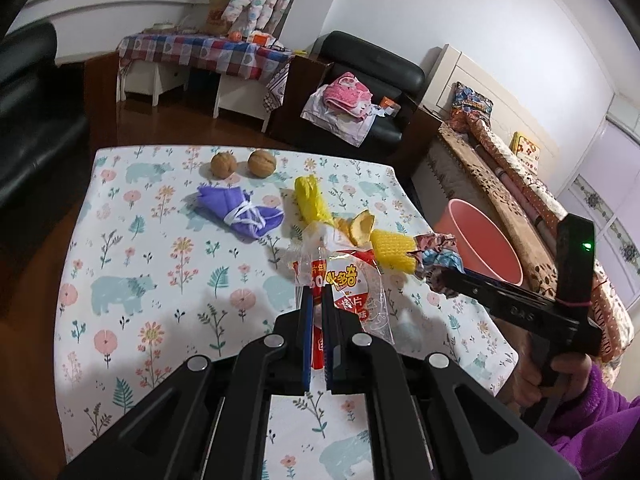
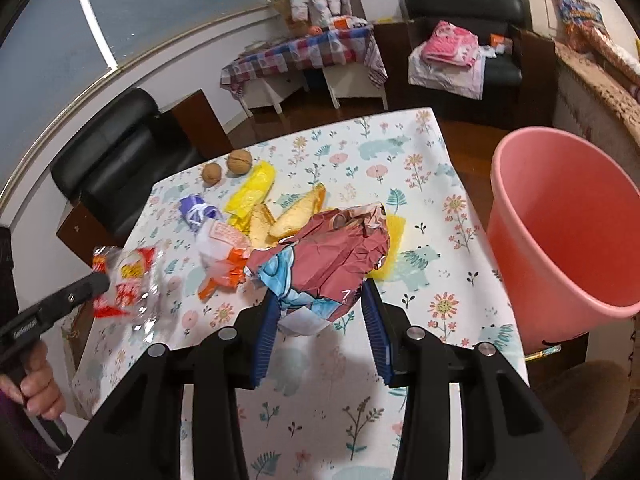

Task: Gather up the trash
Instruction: 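Carry the snack bag and pink foil wrapper over the pink bucket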

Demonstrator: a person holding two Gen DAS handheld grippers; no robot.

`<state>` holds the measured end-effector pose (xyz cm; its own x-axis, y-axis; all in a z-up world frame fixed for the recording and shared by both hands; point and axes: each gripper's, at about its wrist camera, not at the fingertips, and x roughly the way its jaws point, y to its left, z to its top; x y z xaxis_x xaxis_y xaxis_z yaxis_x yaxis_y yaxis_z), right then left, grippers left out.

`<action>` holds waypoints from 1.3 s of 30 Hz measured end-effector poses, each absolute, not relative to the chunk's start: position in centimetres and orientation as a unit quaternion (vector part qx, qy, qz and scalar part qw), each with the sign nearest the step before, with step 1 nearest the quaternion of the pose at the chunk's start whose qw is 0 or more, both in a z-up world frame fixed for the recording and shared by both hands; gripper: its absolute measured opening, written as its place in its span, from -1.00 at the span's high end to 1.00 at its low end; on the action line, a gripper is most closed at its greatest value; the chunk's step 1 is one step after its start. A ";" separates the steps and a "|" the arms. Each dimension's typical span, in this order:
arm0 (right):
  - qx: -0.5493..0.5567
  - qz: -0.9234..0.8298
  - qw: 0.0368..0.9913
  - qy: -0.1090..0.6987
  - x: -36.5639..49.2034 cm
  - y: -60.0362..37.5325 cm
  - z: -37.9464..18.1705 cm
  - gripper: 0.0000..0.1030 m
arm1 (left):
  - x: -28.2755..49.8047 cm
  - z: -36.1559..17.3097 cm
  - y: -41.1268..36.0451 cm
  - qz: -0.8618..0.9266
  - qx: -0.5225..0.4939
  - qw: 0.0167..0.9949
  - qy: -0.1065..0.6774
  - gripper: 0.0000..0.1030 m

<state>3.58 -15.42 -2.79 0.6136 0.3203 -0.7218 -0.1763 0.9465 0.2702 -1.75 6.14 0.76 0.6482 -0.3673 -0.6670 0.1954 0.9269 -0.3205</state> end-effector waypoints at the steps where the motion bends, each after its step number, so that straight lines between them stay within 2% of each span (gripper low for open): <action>1: 0.083 0.140 0.896 0.413 3.4 -15.4 -2.6 0.19 | -1.7 0.9 5.9 -0.155 -0.108 0.902 0.388 0.93; 9: 0.070 0.140 0.911 0.382 2.0 -16.3 -1.3 0.19 | -1.0 1.4 4.3 -0.154 -0.104 0.903 0.388 0.93; 22: 0.120 0.093 0.928 0.340 1.1 -21.5 0.6 0.19 | 1.0 2.4 -1.7 -0.192 -0.072 0.900 0.386 0.93; 39: 0.159 0.001 0.930 0.330 2.1 -29.6 -0.2 0.19 | 4.6 3.9 -10.5 -0.236 -0.020 0.891 0.386 0.93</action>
